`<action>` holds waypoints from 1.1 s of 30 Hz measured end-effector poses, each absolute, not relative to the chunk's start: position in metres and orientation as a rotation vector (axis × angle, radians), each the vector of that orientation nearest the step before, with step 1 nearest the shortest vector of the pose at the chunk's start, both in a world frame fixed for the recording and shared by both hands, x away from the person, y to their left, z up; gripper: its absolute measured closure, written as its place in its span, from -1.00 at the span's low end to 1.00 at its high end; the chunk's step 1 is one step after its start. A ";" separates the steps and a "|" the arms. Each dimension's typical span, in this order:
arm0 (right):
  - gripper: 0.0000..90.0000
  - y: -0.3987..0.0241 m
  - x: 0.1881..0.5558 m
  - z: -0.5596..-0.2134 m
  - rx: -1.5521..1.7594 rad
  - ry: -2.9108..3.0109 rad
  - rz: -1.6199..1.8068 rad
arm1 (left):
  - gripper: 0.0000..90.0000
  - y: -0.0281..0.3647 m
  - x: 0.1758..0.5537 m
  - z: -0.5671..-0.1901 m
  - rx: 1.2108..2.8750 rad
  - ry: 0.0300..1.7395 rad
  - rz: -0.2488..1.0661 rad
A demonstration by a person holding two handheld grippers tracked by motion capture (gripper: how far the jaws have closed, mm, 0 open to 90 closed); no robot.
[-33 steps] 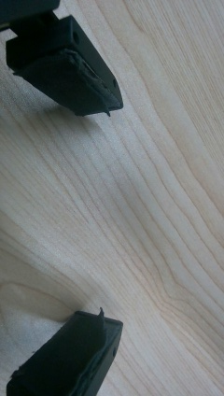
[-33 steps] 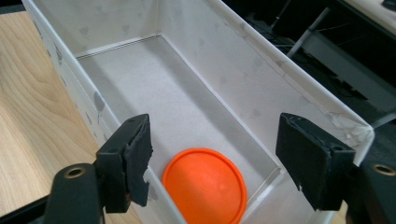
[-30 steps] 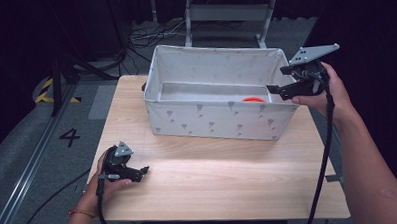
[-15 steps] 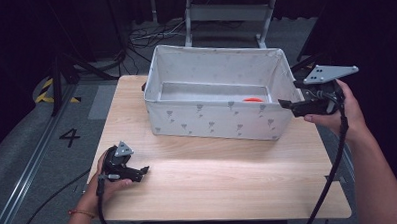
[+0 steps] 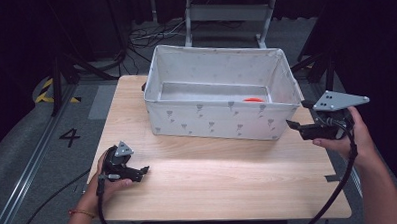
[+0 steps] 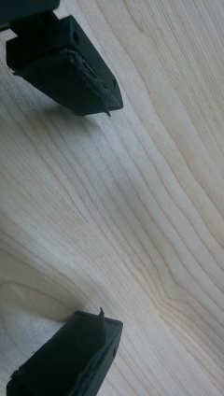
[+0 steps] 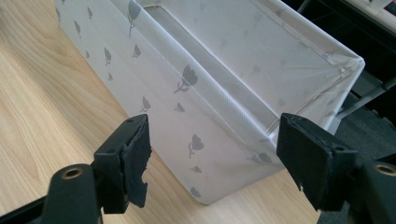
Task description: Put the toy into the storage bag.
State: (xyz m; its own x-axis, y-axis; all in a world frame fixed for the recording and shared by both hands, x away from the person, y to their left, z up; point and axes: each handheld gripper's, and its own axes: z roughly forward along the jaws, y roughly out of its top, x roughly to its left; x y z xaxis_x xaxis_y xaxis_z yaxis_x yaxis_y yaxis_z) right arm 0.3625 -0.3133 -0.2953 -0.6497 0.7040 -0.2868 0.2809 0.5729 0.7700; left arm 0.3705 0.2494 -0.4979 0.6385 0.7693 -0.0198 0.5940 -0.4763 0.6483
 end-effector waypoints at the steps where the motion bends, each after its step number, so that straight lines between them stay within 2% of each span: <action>1: -0.40 -0.315 0.360 -0.298 0.782 2.210 0.958 | -1.00 0.249 0.371 -0.498 2.234 1.057 0.364; 12: -0.40 -0.325 0.335 -0.348 0.793 2.224 0.908 | -1.00 0.249 0.370 -0.498 2.232 1.063 0.368; 21: -0.42 -0.333 0.333 -0.384 0.840 2.253 0.903 | -1.00 0.249 0.370 -0.498 2.232 1.062 0.364; 33: -0.45 -0.354 0.331 -0.458 1.023 2.319 0.940 | -1.00 0.249 0.370 -0.498 2.231 1.063 0.367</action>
State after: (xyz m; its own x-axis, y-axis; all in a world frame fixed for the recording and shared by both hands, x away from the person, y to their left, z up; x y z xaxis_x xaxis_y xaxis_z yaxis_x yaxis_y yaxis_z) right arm 0.3305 -0.3541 -0.4582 -0.6328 0.7660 -0.1134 0.4711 0.4970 0.7288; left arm 0.3702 0.2493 -0.4979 0.6355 0.7718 -0.0192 0.5957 -0.4743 0.6482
